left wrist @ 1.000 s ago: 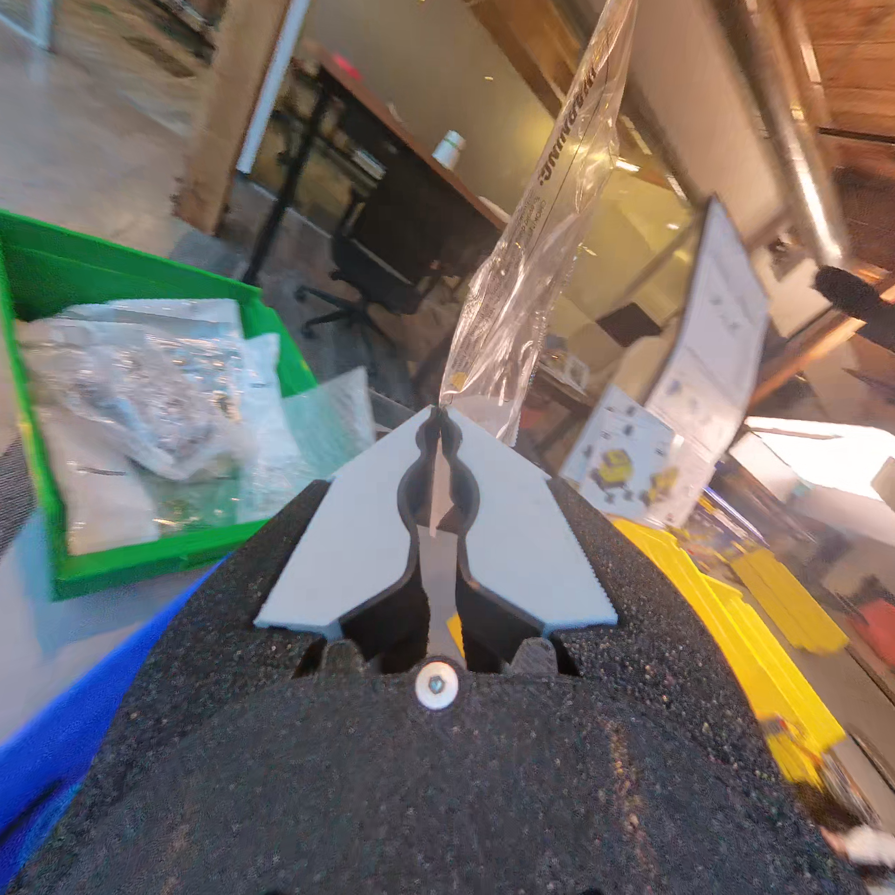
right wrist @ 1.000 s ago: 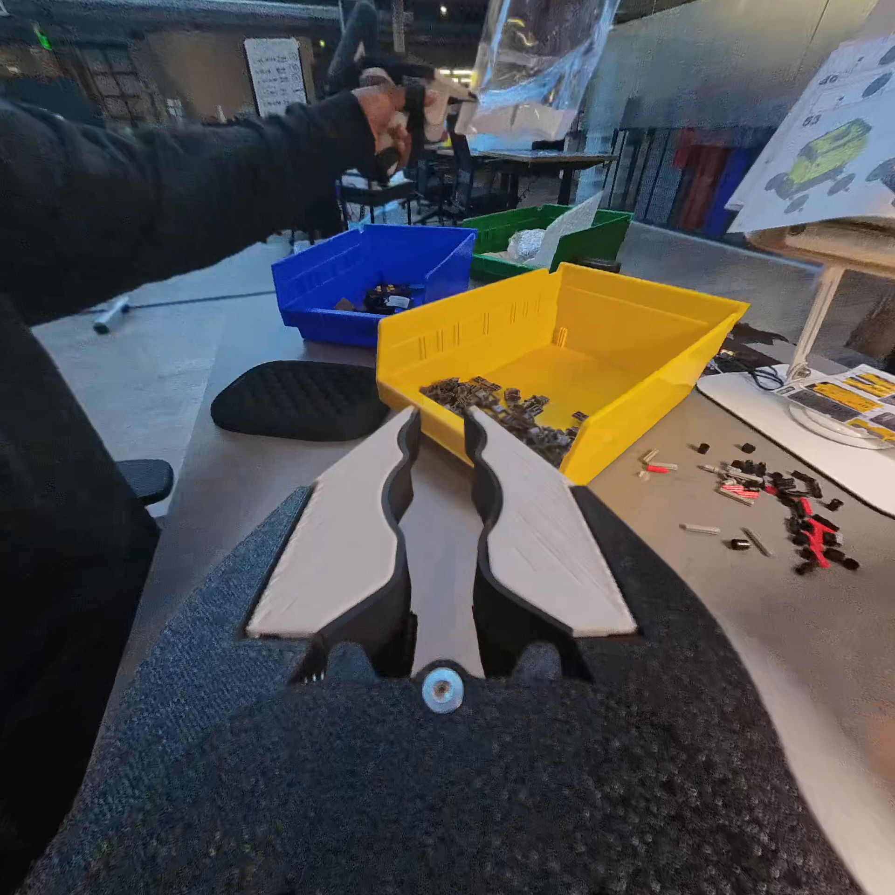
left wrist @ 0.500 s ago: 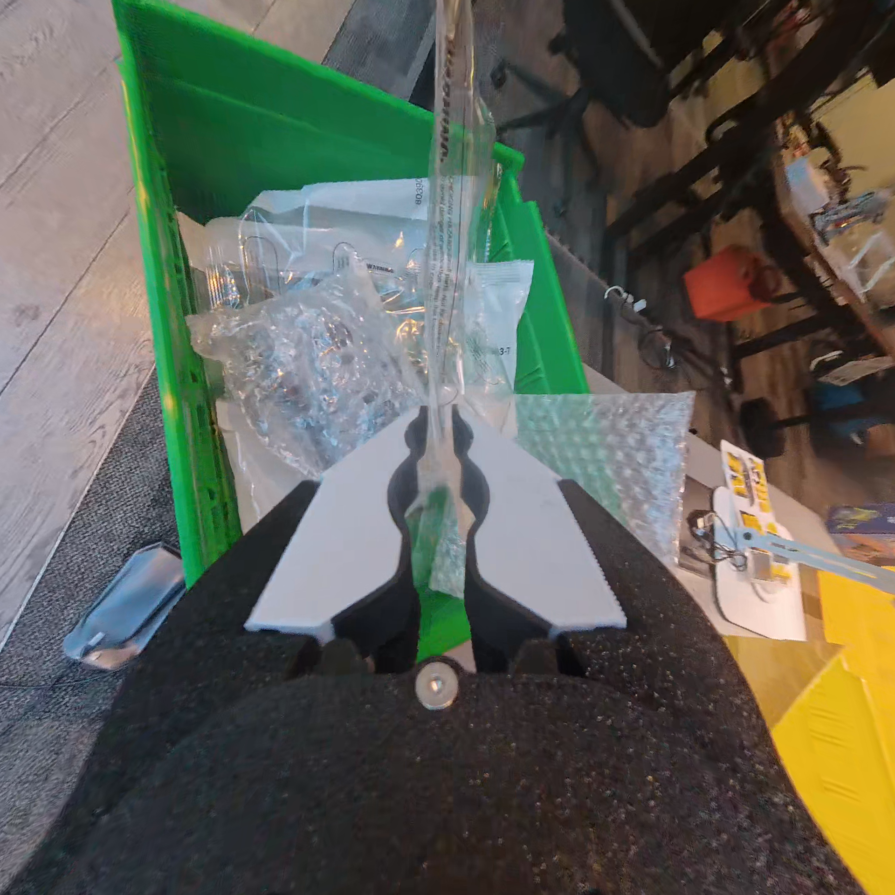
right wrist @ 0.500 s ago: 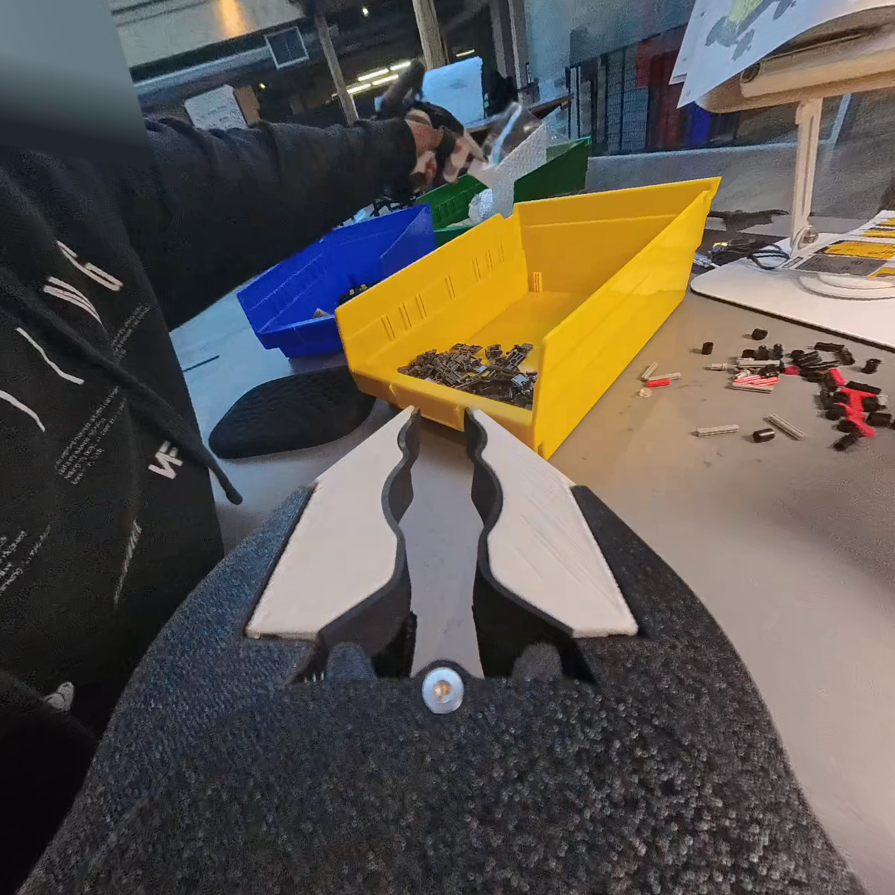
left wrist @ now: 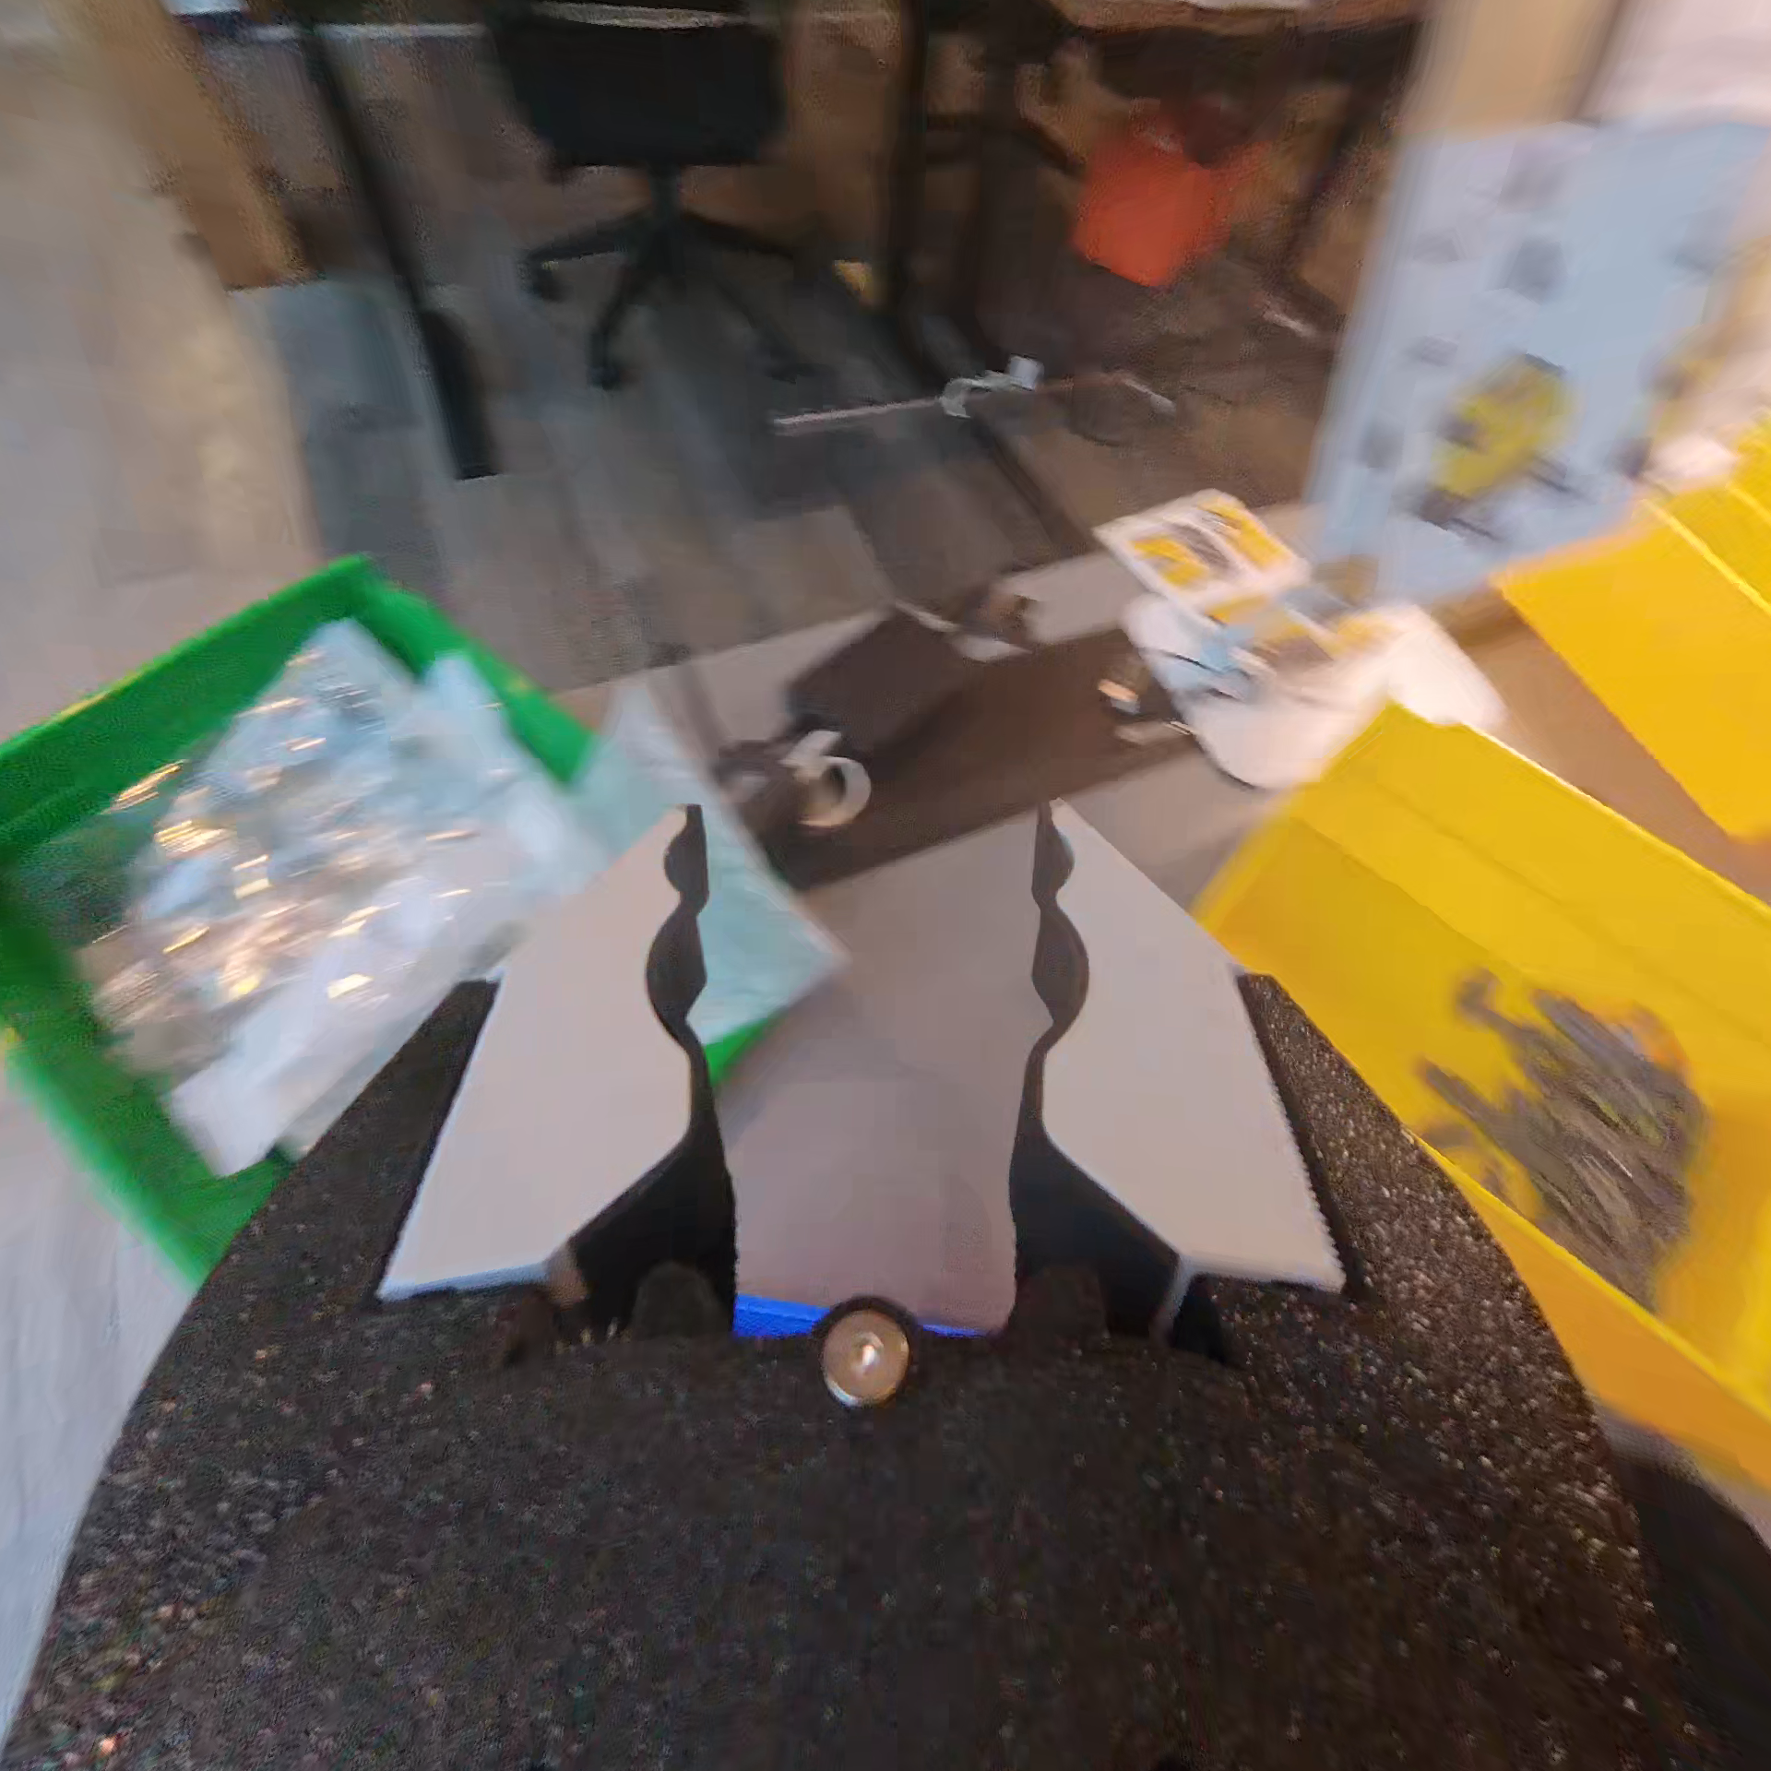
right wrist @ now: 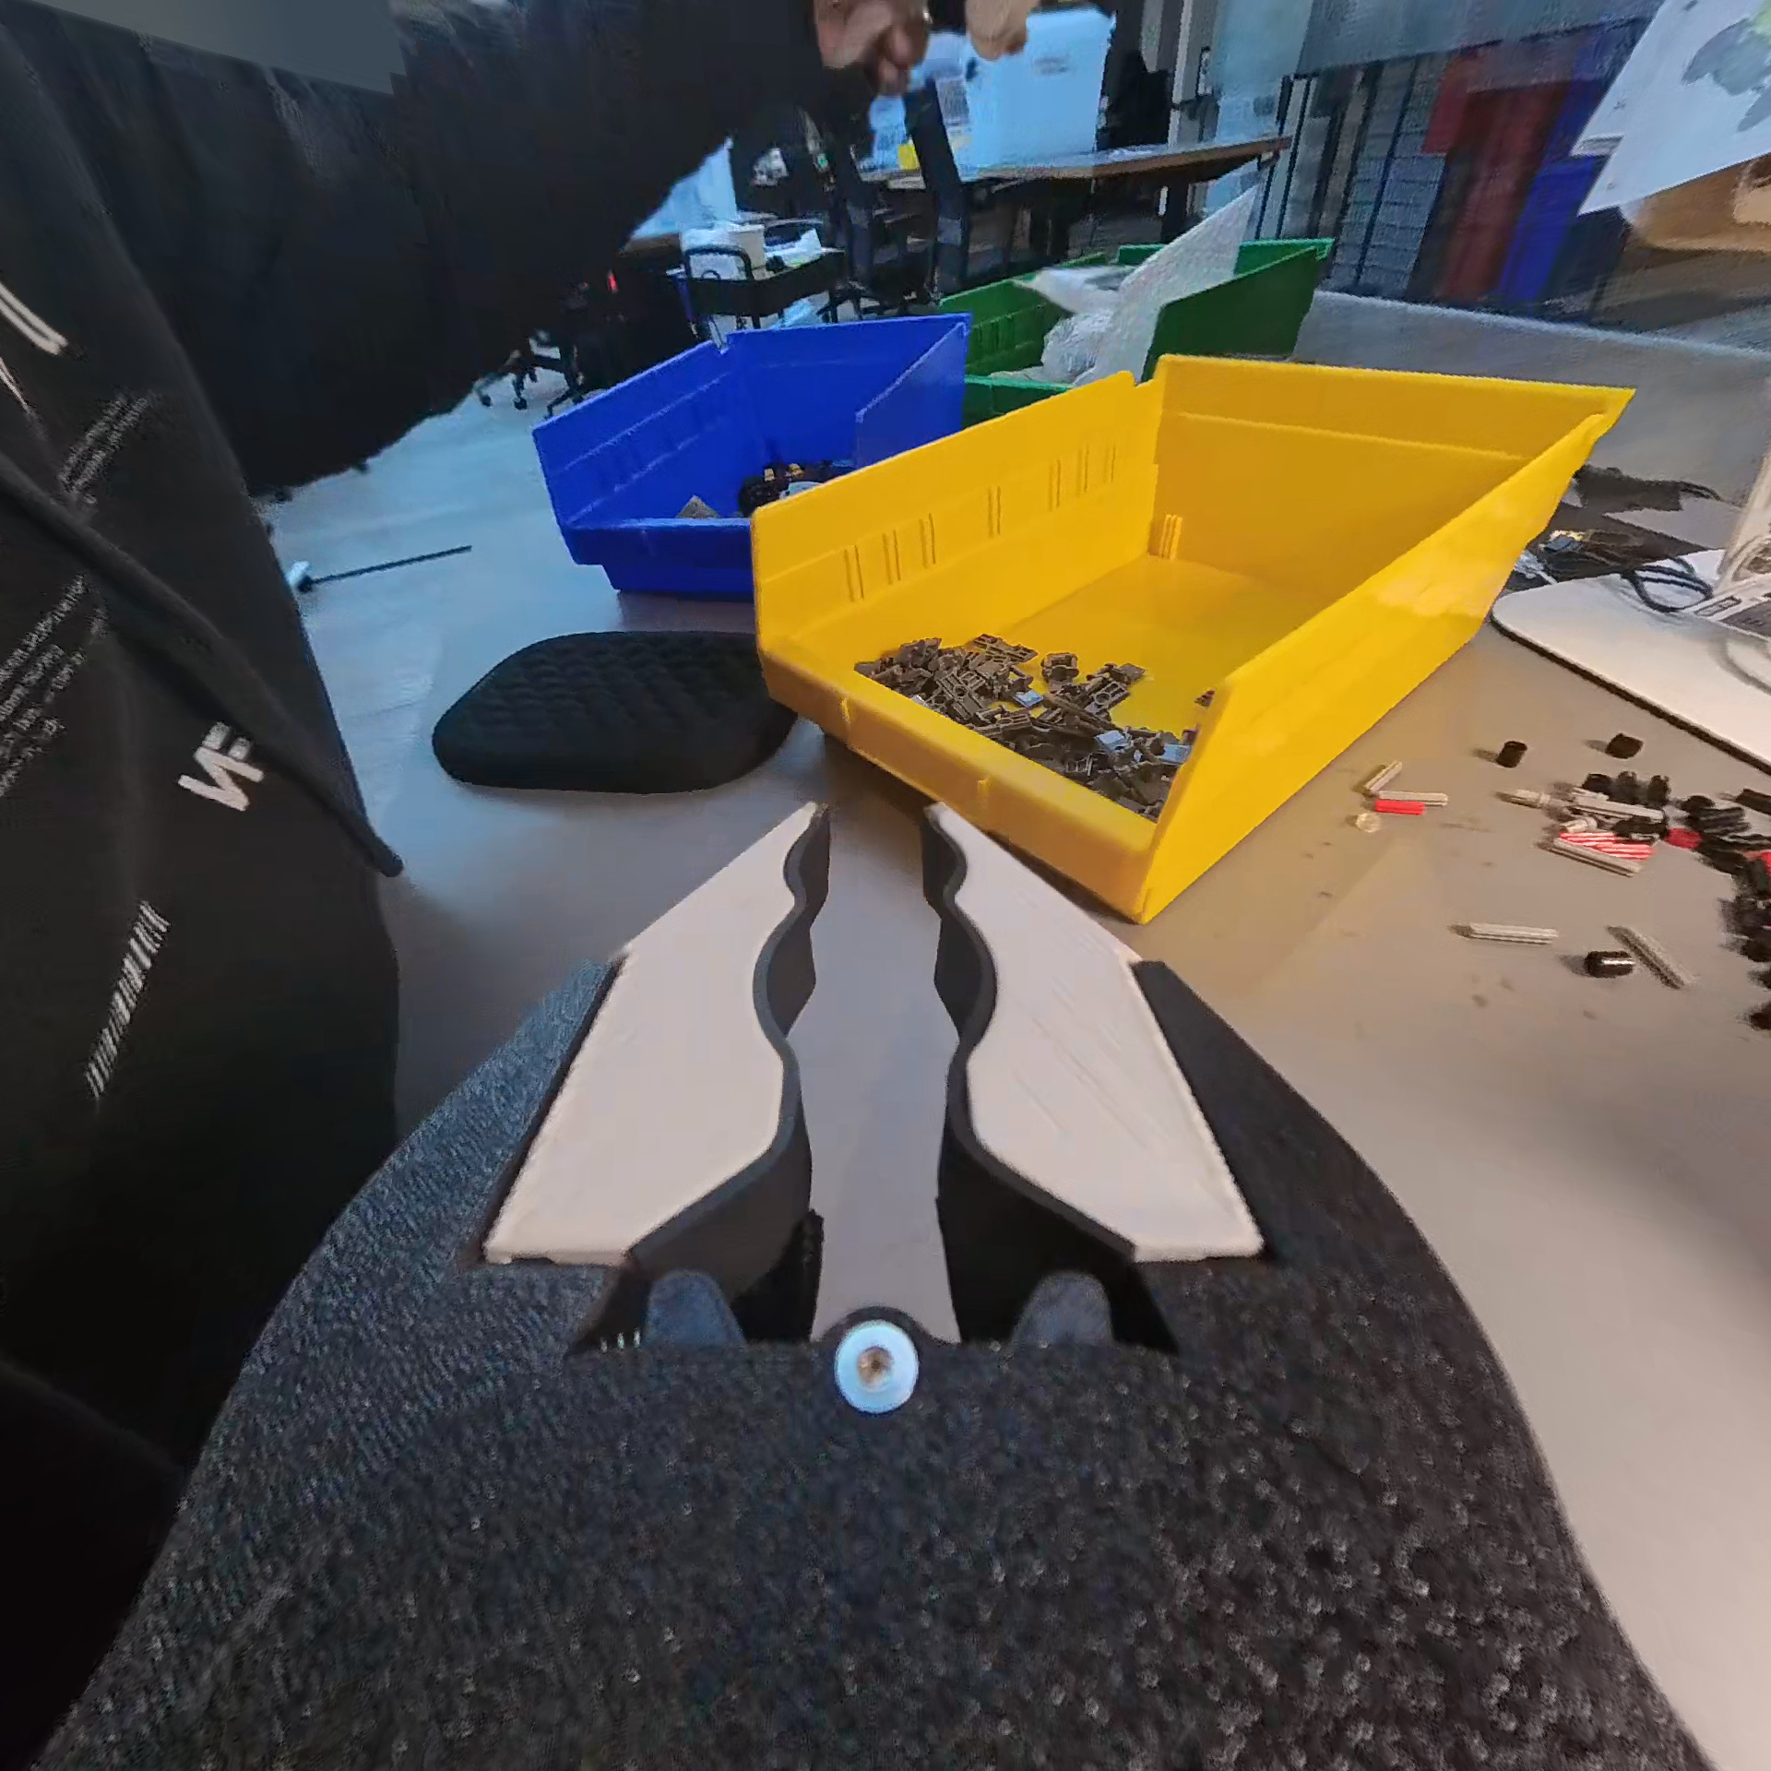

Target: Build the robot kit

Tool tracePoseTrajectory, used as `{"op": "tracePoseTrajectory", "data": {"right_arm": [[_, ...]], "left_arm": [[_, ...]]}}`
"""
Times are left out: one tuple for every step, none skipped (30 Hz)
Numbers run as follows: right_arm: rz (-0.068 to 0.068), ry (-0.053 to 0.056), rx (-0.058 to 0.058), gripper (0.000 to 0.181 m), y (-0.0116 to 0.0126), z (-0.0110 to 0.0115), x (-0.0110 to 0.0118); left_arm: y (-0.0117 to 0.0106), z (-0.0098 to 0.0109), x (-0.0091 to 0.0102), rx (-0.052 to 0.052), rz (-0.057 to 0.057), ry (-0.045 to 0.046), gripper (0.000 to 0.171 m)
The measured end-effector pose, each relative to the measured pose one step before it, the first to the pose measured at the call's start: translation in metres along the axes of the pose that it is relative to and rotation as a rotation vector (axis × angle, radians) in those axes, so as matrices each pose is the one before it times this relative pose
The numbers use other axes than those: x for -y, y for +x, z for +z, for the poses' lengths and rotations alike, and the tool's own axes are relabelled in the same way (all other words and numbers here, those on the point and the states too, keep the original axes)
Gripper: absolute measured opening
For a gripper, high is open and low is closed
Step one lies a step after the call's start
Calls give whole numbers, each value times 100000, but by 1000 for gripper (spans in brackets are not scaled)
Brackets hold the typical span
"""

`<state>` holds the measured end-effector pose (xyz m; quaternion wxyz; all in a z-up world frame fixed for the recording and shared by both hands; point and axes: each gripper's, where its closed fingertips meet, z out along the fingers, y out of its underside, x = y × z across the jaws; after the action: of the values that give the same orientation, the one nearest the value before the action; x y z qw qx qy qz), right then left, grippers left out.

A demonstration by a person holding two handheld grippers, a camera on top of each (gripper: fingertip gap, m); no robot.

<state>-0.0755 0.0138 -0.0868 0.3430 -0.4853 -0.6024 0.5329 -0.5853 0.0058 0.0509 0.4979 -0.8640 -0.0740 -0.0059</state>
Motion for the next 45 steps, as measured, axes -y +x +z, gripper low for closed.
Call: {"op": "tracePoseTrajectory", "data": {"right_arm": [[-751, -305, 464, 19, -195, 14, -178], [-409, 147, 378, 19, -166, 13, -116], [-32, 537, 734, 19, -200, 13, -52], [291, 736, 815, 20, -183, 23, 11], [271, 850, 551, 21, -148, 26, 57], [29, 945, 314, 21, -119, 8, 115], [-91, 829, 64, 22, -102, -9, 135], [-178, 674, -154, 24, -77, -45, 160], [-209, 628, -319, 26, -79, -95, 165], [-357, 720, -170, 28, -115, -131, 170], [-370, 626, -18, 30, -160, -155, 123], [-438, 503, -123, 32, -168, -183, 92], [-557, 196, -328, 33, -166, -193, -11], [-462, -170, -192, 33, -193, -201, -109], [-241, -457, 90, 33, -264, -209, -198], [-167, -583, 206, 33, -282, -210, -265], [-283, -634, 168, 33, -304, -225, -318], [-530, -568, 43, 33, -288, -242, -324], [-672, -473, -195, 32, -253, -252, -313], [-573, -330, -502, 32, -178, -277, -295], [-307, -310, -631, 32, -110, -291, -280], [41, -259, -688, 32, -60, -313, -254], [407, 61, -649, 32, 6, -324, -201], [827, 565, -692, 32, 79, -328, -142], [1221, 1031, -480, 32, 121, -293, -78], [1906, 1744, 111, 32, 108, -255, 66], [2079, 2514, 919, 32, 42, -245, 319], [1418, 2714, 679, 32, 106, -195, 406], [906, 2776, 234, 32, 170, -120, 441], [908, 2247, -258, 32, 254, -43, 364], [833, 1460, 24, 33, 210, 13, 262], [562, 968, 80, 33, 195, 62, 183], [188, 598, 21, 33, 167, 99, 113], [-103, 100, -253, 34, 163, 104, 53], [-363, -248, -416, 36, 134, 101, 14], [-635, -292, -258, 36, 38, 64, -7], [-790, -27, 46, 36, -81, 26, 8], [-625, 137, 159, 36, -123, -29, -11], [-331, -92, 144, 36, -142, -55, -63], [-300, -307, 180, 36, -158, -76, -123], [-537, -306, -42, 36, -148, -105, -148], [-178, 243, -503, 36, -44, -109, -23], [-130, 1011, -112, 36, -55, -157, 141], [-109, 1169, -147, 36, -3, -160, 171], [381, 947, -202, 35, 88, -137, 136]], "left_arm": [[4936, -422, -686, -9280, 7658, -1658, 63], [4897, -11, -690, -7545, 7746, -1594, 59], [4792, 361, -699, -6642, 8135, -1962, 54], [4525, 694, -592, -5863, 7539, -1520, 46], [4110, 975, -299, -5140, 5573, 46, 38], [3784, 1203, -211, -6022, 3129, 700, 35], [3125, 1422, -402, -5264, 1017, -222, 31], [2339, 1627, -769, -2863, 754, -1910, 30], [1725, 1734, -1128, -803, 1591, -3964, 31], [1267, 1777, -1202, 747, 2005, -5069, 34], [1052, 1734, -1034, 1196, 2131, -4875, 35], [964, 1619, -866, 1171, 2336, -5100, 36], [757, 1441, -640, 1957, 2638, -4853, 38], [653, 1299, -463, 1832, 2457, -4448, 38], [704, 1207, -576, 511, 2010, -5678, 38], [426, 1106, -681, 1005, 2002, -6672, 38], [-195, 876, -589, 3988, 2532, -5859, 37], [-561, 563, -581, 5253, 3304, -5311, 32], [-519, 310, -461, 3845, 3164, -3826, 24], [-192, 95, -236, 406, 1213, -1526, 24], [-106, -66, -258, -1135, -262, -1041, 24], [-172, -114, -517, -743, 585, -2030, 23], [-312, -120, -714, -30, 787, -2699, 23], [-464, -94, -799, 265, -480, -2606, 24], [-572, -37, -775, 324, -1878, -1909, 24], [-533, -45, -677, -214, -2356, -1189, 24], [-385, -187, -453, -1272, -2199, -32, 25], [-204, -483, 41, -2812, -2722, 2688, 25], [-81, -831, 679, -4317, -4131, 6001, 25], [-229, -1061, 1170, -3950, -5141, 7977, 25], [-455, -1062, 1404, -2616, -4530, 8318, 25], [-717, -807, 1291, -738, -3192, 6524, 23], [-950, -388, 835, 1063, -1549, 2713, 21], [-959, 74, 261, 1972, 589, -1718, 22], [-868, 466, -125, 2468, 2799, -4646, 24], [-691, 741, -157, 2664, 4448, -5194, 25], [-335, 935, -155, 1073, 4721, -5114, 25], [37, 1040, -213, -1236, 3660, -5479, 25], [211, 1027, -205, -2086, 2891, -5291, 28], [254, 955, -218, -2113, 2939, -5005, 29], [139, 891, -271, -1380, 2967, -4983, 30], [-216, 743, -216, 729, 2665, -4008, 30], [-338, 579, -219, 1375, 2081, -3380, 28], [-160, 466, -369, 73, 1397, -3581, 23], [-41, 349, -349, -648, 786, -2947, 20]]}}
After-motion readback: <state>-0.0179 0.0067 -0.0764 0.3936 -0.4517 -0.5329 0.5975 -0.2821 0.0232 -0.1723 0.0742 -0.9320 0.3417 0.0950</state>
